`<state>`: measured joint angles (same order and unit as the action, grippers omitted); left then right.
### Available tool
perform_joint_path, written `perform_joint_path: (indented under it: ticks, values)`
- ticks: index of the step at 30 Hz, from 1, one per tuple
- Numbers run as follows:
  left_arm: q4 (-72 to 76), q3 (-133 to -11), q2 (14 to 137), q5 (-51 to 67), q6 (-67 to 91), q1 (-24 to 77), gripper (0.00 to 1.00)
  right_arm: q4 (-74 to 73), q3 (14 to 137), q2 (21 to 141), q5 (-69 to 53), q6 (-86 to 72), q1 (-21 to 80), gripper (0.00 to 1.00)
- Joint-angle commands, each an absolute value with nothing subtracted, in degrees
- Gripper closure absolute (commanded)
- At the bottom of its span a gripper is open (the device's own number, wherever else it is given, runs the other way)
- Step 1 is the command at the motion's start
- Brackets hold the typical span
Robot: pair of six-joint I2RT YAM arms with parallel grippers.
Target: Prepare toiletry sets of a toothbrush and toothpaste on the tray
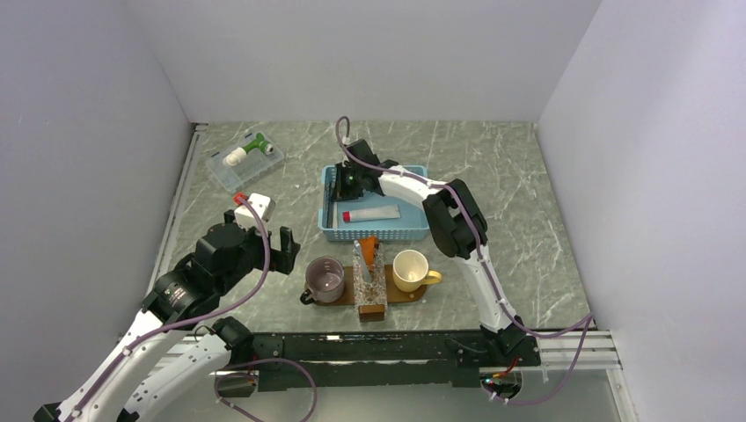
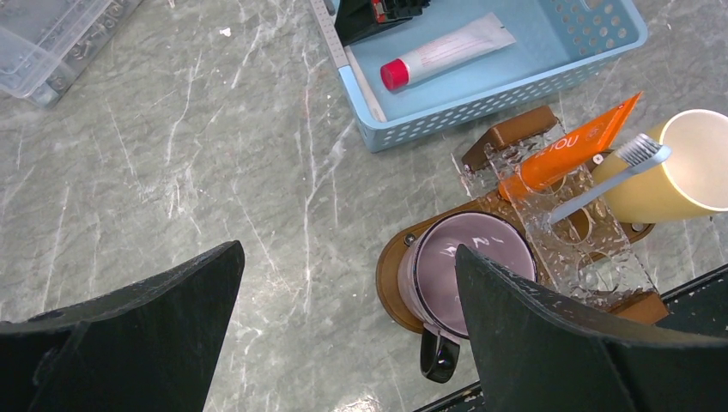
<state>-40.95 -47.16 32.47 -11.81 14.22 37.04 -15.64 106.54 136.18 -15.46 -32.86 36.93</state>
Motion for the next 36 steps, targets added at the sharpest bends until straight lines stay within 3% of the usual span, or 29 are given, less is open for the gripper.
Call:
perform_joint_path:
  ticks: [1,13,36]
  values:
    - [-38.8,-47.2,32.8,-11.0,13.2,36.5,0.01,-12.5,108.2,137.1,-16.3,-33.9,36.8,1.00]
    - [-38.9,-47.3,32.8,-10.7,13.2,36.2,0.01,-18.4,109.5,138.6,-9.7,-31.2,36.7,1.00]
    - [-38.5,-47.3,33.2,-9.3,13.0,35.0,0.01,-14.1,97.2,124.7,-4.0,-29.2,36.7,1.00]
